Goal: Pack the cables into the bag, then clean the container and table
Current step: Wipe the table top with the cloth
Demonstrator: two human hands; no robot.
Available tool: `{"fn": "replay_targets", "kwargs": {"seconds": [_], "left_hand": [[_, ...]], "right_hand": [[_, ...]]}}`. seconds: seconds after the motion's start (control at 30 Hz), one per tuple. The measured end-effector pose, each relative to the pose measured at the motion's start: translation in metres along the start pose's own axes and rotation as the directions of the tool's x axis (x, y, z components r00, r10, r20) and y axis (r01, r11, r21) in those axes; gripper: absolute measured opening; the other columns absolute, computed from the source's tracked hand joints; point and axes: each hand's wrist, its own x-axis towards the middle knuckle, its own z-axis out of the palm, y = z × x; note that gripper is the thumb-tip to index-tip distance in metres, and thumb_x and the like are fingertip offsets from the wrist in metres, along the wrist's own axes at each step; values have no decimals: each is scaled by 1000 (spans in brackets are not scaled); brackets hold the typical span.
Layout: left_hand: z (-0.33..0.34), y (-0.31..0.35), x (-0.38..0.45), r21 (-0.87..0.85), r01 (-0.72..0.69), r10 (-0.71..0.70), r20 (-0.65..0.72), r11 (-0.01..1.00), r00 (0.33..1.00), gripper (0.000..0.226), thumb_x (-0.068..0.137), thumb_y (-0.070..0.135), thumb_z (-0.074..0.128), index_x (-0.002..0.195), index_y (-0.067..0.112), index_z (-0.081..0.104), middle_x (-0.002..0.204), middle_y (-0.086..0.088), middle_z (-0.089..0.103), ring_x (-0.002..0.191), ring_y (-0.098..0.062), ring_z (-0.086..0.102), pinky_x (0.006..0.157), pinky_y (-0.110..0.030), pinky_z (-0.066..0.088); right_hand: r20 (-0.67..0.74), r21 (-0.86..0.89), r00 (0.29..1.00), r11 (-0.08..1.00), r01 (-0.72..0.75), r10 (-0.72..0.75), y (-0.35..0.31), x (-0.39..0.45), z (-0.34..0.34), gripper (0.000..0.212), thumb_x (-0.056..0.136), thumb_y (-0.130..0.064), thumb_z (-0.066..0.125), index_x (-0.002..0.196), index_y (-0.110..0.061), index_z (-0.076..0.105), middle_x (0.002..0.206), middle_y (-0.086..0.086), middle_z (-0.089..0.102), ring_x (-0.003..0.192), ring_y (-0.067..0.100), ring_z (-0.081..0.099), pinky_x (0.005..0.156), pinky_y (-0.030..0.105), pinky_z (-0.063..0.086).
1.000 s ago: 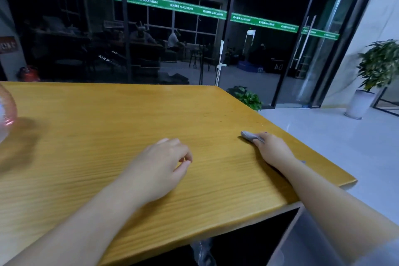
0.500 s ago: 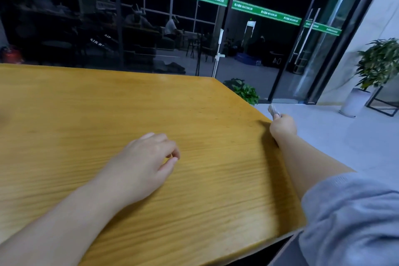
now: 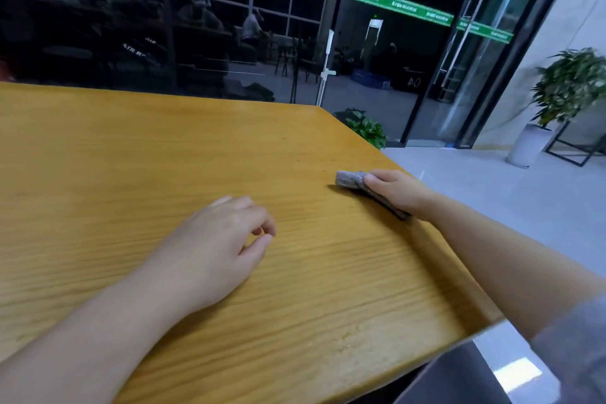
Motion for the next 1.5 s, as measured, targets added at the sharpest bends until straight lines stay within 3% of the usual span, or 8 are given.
{"fn": "replay_targets", "kwargs": {"seconds": [0.13,0.3,0.5,0.73,1.0,1.2,1.37,1.5], "left_hand": [[0,1,0,13,-11,11,8,1000,1000,21,91,42,40,95,33,59,93,18,52,95,-3,45,80,-15,35],[0,2,-1,3,-18,18,5,1000,1000,19,92,39,40,96,34,58,94,19,52,96,-2,45,84,-19,36],[2,-1,-1,-23,-18,17,-22,1000,1000,48,75,57,18,92,35,57,90,19,52,92,0,45,82,-20,38],[4,2,-2,-50,-36,35,-29,998,999,50,72,57,16,91,35,58,90,19,53,91,-1,45,81,-22,40],[-1,4,-10,-46,-35,35,-5,998,999,20,91,42,38,93,36,57,92,20,52,94,0,43,85,-20,37],[0,7,-11,-57,-54,55,12,997,998,12,93,31,46,95,32,58,94,18,52,96,-2,44,85,-18,34],[2,6,-13,-82,-45,47,18,996,999,10,92,32,47,91,36,56,91,19,52,96,-1,44,86,-21,37],[1,4,-15,-92,-45,46,7,995,999,11,92,32,47,87,39,54,90,21,52,94,1,45,86,-22,39]], "right_hand": [[-167,330,984,944,-9,68,-5,-16,-12,27,100,-41,39,101,-24,59,94,-3,62,86,12,57,84,30,42],[-523,172,829,977,-127,199,19,13,-32,35,101,-33,27,90,-10,51,83,11,56,81,25,52,66,33,36],[-245,46,882,914,-403,402,35,41,-14,54,100,-50,23,136,-16,45,126,17,54,114,34,50,94,40,38],[-61,-150,976,964,-218,211,26,38,-12,47,101,-42,26,148,-35,28,155,3,28,141,27,27,114,41,19],[45,-93,993,990,109,-105,5,-31,3,38,95,-47,47,133,-43,48,143,-23,41,133,5,37,108,27,28],[77,16,984,987,159,-160,9,-99,5,27,92,-49,49,117,-52,60,123,-33,55,115,-11,50,99,22,38],[-139,124,986,986,110,-93,11,-127,-6,36,95,-42,43,67,-29,61,62,-16,55,63,3,50,65,21,38],[-358,63,933,998,-9,31,19,-124,-17,45,99,-40,40,68,-8,49,64,-1,48,64,15,47,64,33,35]]}}
